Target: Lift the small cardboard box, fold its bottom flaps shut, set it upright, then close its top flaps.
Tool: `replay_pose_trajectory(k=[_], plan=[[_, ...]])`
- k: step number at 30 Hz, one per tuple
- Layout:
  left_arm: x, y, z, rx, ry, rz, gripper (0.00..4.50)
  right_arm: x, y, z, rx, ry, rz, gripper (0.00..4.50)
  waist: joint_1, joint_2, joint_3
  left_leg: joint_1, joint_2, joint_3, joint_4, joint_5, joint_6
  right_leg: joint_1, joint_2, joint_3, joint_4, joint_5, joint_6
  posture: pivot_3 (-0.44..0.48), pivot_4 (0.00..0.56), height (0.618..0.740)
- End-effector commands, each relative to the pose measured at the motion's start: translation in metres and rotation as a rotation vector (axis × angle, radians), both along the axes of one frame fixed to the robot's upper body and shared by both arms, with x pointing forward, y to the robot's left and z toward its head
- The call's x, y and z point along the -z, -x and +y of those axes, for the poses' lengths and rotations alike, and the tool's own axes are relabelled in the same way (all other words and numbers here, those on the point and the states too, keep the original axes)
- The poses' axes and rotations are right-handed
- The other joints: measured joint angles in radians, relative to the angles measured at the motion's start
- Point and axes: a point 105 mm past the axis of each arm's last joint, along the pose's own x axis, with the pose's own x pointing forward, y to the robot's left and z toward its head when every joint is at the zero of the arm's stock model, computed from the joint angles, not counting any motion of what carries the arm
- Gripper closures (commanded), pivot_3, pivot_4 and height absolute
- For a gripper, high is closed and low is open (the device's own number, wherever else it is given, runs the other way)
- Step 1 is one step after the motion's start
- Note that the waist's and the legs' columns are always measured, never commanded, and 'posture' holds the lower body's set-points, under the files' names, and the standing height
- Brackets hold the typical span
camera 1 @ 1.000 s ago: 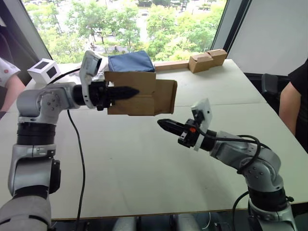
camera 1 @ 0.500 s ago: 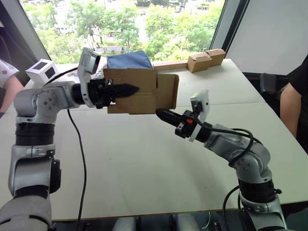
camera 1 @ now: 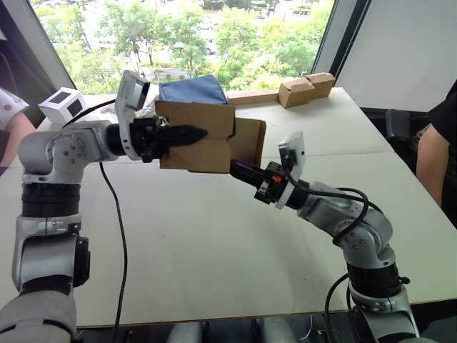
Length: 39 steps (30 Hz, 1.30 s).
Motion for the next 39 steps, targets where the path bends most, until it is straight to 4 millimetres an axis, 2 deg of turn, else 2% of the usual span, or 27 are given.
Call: replay_pose_trajectory(k=[1, 5, 8, 12, 17, 21, 24, 27, 29, 31, 39], plan=[[-0.015, 0.004, 0.005, -0.003, 0.027, -0.065, 4.5, -0.013, 0.009, -0.006, -0.013, -0.011, -0.063, 4.43, 0.002, 0.0, 0.0, 0.0, 0.0, 0.0, 0.0, 0.0, 0.0, 0.0, 0.0, 0.0, 0.0, 0.0, 0.0, 0.0, 0.15, 0.74], [-0.017, 0.002, 0.009, -0.02, 0.033, -0.078, 4.5, -0.023, 0.016, -0.031, 0.002, 0.016, -0.078, 4.43, 0.004, 0.0, 0.0, 0.0, -0.001, 0.0, 0.0, 0.0, 0.0, 0.0, -0.001, 0.0, 0.0, 0.0, 0.0, 0.0, 0.15, 0.74], [-0.018, 0.002, 0.011, -0.025, 0.036, -0.081, 4.5, -0.039, 0.012, -0.056, 0.065, 0.001, -0.1, 4.43, 0.003, 0.0, 0.0, 0.0, -0.001, 0.0, 0.0, 0.0, 0.0, 0.0, -0.001, 0.0, 0.0, 0.0, 0.0, 0.0, 0.15, 0.74], [-0.019, 0.001, 0.011, -0.025, 0.046, -0.086, 4.5, -0.048, -0.003, -0.085, 0.171, -0.028, -0.09, 4.43, 0.002, 0.0, 0.0, 0.0, -0.001, 0.0, 0.0, 0.0, 0.0, 0.001, -0.001, 0.0, 0.0, 0.0, 0.0, 0.0, 0.15, 0.74], [-0.02, 0.003, 0.006, -0.004, 0.059, -0.093, 4.5, -0.031, -0.044, -0.109, 0.363, 0.026, -0.062, 4.43, 0.001, 0.0, 0.0, 0.0, 0.0, 0.0, 0.0, 0.0, 0.0, 0.0, -0.001, 0.0, 0.0, 0.0, 0.0, 0.0, 0.15, 0.74], [-0.022, 0.007, 0.002, 0.019, 0.062, -0.101, 4.5, -0.016, -0.069, -0.104, 0.409, 0.111, -0.067, 4.43, 0.0, 0.0, 0.0, 0.0, 0.0, 0.001, 0.0, 0.0, 0.0, 0.0, -0.001, 0.0, 0.0, 0.0, 0.0, 0.0, 0.15, 0.74], [-0.024, 0.008, -0.001, 0.032, 0.065, -0.107, 4.5, -0.019, -0.08, -0.092, 0.378, 0.064, -0.081, 4.43, -0.002, 0.0, 0.0, 0.0, 0.0, 0.001, 0.0, 0.0, 0.0, 0.0, -0.001, 0.0, 0.0, 0.0, 0.0, 0.0, 0.15, 0.74], [-0.024, 0.008, -0.004, 0.038, 0.068, -0.108, 4.5, -0.027, -0.08, -0.075, 0.285, 0.006, -0.093, 4.43, -0.003, 0.0, 0.0, 0.0, 0.0, 0.001, 0.0, 0.0, 0.0, 0.0, -0.001, 0.0, 0.0, 0.0, 0.0, 0.0, 0.15, 0.74], [-0.025, 0.007, -0.004, 0.037, 0.075, -0.107, 4.5, -0.039, -0.062, -0.057, 0.12, -0.103, -0.066, 4.43, -0.003, 0.0, 0.0, 0.0, 0.0, 0.001, 0.0, 0.0, 0.0, 0.0, -0.001, 0.0, 0.0, 0.0, 0.0, 0.0, 0.15, 0.74], [-0.026, 0.006, -0.003, 0.033, 0.08, -0.109, 4.5, -0.049, -0.044, -0.048, -0.01, -0.189, -0.044, 4.43, 0.0, 0.0, 0.0, 0.0, 0.0, 0.001, 0.0, 0.0, -0.001, 0.0, -0.001, 0.0, 0.0, 0.0, 0.0, 0.0, 0.15, 0.74], [-0.025, 0.005, 0.0, 0.019, 0.055, -0.114, 4.5, -0.052, -0.008, -0.04, -0.139, -0.326, 0.04, 4.43, 0.002, 0.0, 0.0, 0.0, -0.001, 0.0, 0.001, 0.0, 0.0, 0.001, -0.002, 0.0, 0.0, 0.0, 0.0, 0.0, 0.15, 0.74]])
